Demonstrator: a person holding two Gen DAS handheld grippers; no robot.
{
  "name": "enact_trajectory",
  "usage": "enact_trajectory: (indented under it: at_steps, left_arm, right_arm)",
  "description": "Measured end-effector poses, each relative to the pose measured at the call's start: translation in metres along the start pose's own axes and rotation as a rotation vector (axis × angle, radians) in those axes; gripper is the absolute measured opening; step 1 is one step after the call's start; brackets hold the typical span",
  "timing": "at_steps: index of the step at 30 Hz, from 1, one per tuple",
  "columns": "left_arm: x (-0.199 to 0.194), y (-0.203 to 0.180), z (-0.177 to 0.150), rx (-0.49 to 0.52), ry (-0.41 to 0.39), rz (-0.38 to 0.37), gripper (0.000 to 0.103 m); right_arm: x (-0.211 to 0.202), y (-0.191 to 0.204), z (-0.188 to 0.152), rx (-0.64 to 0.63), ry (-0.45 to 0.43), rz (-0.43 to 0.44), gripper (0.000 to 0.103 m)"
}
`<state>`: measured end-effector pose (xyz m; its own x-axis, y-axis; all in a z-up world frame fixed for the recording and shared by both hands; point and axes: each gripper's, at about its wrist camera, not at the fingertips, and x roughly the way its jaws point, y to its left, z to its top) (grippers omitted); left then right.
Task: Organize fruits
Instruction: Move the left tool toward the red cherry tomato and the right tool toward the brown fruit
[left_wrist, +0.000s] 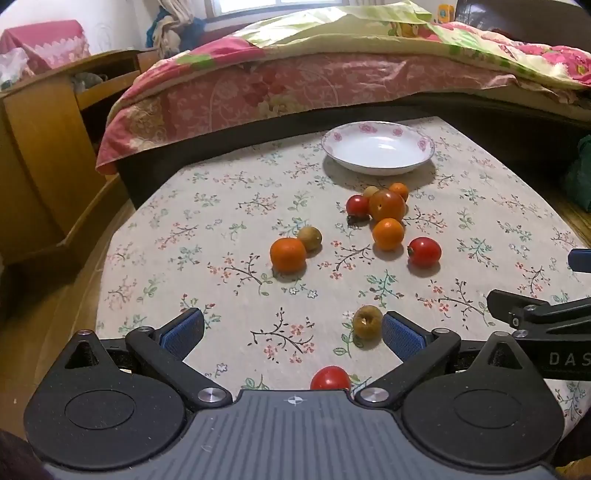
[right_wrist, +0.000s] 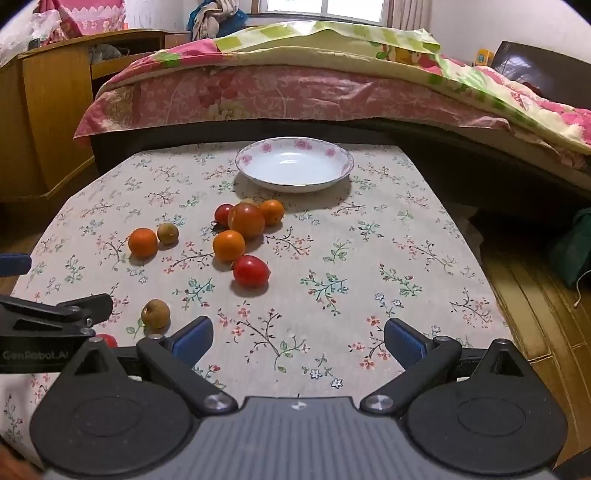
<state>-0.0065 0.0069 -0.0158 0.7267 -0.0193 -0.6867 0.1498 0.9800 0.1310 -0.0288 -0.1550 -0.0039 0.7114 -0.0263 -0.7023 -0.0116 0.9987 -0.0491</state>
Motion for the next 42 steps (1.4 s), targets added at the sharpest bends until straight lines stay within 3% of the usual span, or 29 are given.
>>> enact_trajectory:
  at_steps: [42]
  left_arm:
    - [0.0049,-0.0035,0.0029,-0.016,0.05,-0.003,0.102]
  right_arm:
    - [0.0065,0.0021,-0.006,-0.011,0.017,0.004,0.099]
